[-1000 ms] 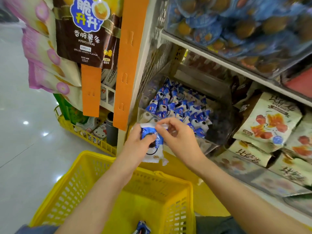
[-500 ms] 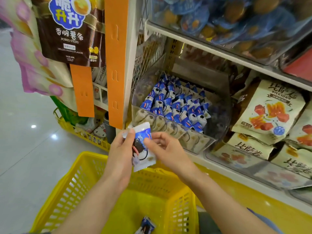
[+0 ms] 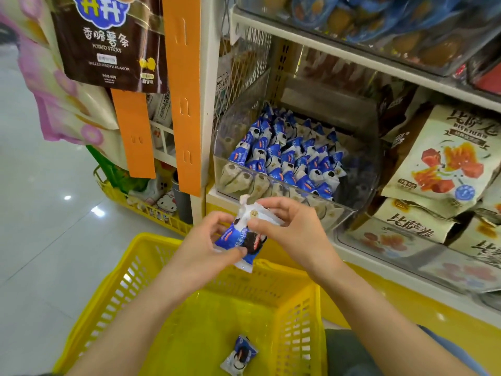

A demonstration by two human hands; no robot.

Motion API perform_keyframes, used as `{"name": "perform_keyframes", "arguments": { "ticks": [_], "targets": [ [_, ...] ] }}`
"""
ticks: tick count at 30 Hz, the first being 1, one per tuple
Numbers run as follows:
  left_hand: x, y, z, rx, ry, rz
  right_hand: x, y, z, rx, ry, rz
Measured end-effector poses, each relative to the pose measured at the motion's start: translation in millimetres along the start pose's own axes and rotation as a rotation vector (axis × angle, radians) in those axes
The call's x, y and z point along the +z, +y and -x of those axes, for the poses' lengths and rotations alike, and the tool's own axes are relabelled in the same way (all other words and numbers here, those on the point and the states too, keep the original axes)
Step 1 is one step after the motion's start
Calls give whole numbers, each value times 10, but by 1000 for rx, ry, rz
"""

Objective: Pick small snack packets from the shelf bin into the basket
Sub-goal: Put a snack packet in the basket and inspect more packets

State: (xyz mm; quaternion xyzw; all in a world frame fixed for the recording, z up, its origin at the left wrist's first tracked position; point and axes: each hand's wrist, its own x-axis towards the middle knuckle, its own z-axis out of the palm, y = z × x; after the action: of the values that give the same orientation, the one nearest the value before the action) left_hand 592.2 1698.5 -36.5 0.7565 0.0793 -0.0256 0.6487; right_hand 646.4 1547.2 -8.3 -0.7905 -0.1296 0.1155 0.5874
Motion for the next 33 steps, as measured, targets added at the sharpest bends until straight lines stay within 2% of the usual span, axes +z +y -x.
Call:
{"name": "perform_keyframes", "arguments": {
  "ticks": [2, 6, 15, 17, 21, 30, 33],
  "targets": [
    [63, -4, 46, 45, 27, 16, 14, 0, 44, -37, -47, 67],
    [76, 31, 96, 183, 189, 75, 79, 4, 151, -87, -104, 181],
    [109, -42, 138, 23, 280, 298, 43, 23, 200, -99, -37, 134],
    [116, -51, 148, 6, 239, 322, 27, 49, 203, -108, -12, 140],
    [184, -121, 181, -42, 20, 98, -40, 105, 221, -89, 9, 27],
    [433, -317, 201, 2, -110, 89, -230, 366, 444, -89, 12, 81],
    [573, -550, 179, -38, -118, 99, -297, 649, 536, 28, 96, 28]
  ]
}}
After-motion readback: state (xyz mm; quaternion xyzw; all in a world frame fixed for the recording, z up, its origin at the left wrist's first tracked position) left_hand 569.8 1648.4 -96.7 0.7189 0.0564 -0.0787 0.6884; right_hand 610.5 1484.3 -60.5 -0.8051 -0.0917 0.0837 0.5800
